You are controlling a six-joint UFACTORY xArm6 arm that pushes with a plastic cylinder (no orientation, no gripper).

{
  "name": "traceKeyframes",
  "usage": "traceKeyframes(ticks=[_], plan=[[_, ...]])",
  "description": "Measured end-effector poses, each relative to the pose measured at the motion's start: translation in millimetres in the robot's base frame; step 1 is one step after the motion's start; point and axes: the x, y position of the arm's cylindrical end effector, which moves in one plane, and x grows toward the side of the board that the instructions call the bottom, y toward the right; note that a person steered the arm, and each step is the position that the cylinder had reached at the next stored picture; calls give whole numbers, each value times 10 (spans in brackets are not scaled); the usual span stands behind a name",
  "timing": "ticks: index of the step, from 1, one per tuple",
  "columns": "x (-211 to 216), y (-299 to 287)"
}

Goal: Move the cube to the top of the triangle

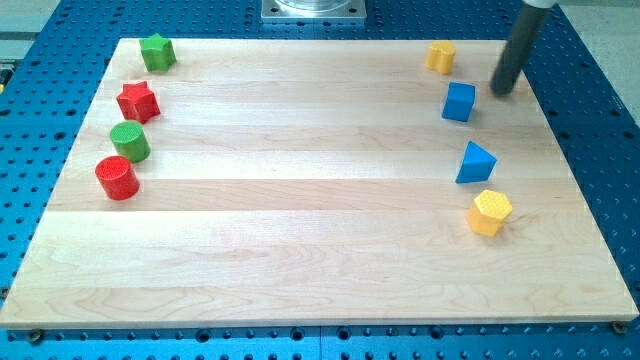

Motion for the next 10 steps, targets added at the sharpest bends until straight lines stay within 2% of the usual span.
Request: traceKeyframes(ticks=[2, 3, 4, 6, 10], plan=[[616, -294], [234, -534], [386, -896], [605, -690], [257, -248]])
